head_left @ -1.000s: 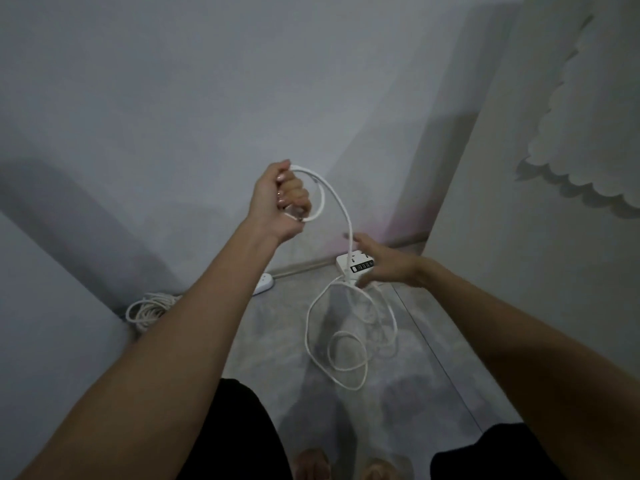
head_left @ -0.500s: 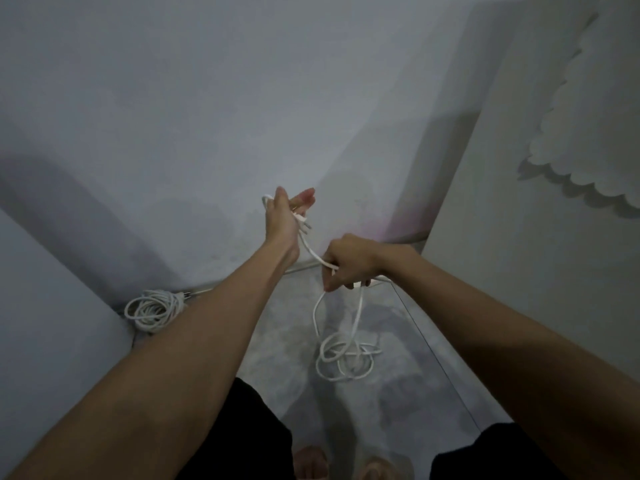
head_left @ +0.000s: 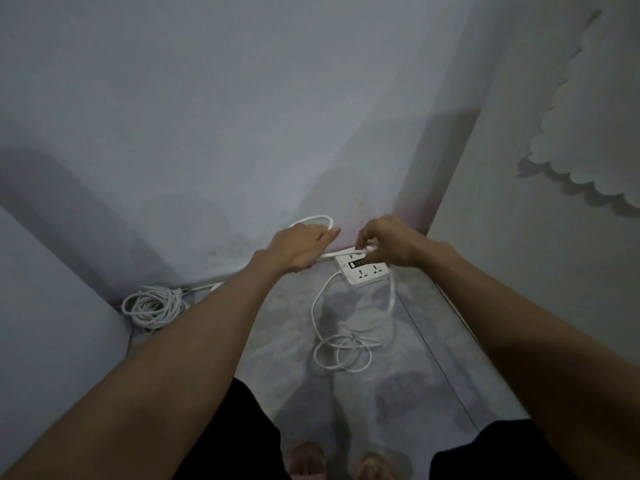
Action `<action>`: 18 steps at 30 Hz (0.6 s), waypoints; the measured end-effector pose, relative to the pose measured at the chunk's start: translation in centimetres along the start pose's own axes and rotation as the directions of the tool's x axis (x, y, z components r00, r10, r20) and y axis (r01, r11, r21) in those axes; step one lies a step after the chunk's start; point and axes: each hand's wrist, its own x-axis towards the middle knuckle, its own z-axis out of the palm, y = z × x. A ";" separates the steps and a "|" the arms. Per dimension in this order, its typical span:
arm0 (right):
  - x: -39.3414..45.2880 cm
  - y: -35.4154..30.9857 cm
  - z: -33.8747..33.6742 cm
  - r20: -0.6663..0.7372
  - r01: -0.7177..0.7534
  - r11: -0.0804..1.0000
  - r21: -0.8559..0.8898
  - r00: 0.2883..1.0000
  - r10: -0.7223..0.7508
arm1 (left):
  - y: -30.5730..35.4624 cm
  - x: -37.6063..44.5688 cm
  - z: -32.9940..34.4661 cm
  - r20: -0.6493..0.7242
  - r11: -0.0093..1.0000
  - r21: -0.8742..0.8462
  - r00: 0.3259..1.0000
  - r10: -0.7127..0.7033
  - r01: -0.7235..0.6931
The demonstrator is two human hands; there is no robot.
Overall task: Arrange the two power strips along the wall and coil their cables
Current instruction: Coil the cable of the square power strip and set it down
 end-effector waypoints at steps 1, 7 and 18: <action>-0.2 0.6 0.0 -0.026 -0.019 0.999 0.040 0.999 0.020 | 0.0 0.1 -0.5 -0.006 0.999 0.039 1.000 0.005 -0.005; -1.8 2.2 0.4 -0.006 -0.114 0.744 0.658 0.988 0.156 | -1.3 -0.3 -2.3 0.333 0.841 -0.513 0.943 0.008 0.174; -1.7 2.5 0.8 -0.006 -0.305 0.652 0.694 0.903 0.429 | -1.9 0.0 -6.2 0.069 -0.635 -0.530 0.774 0.629 0.562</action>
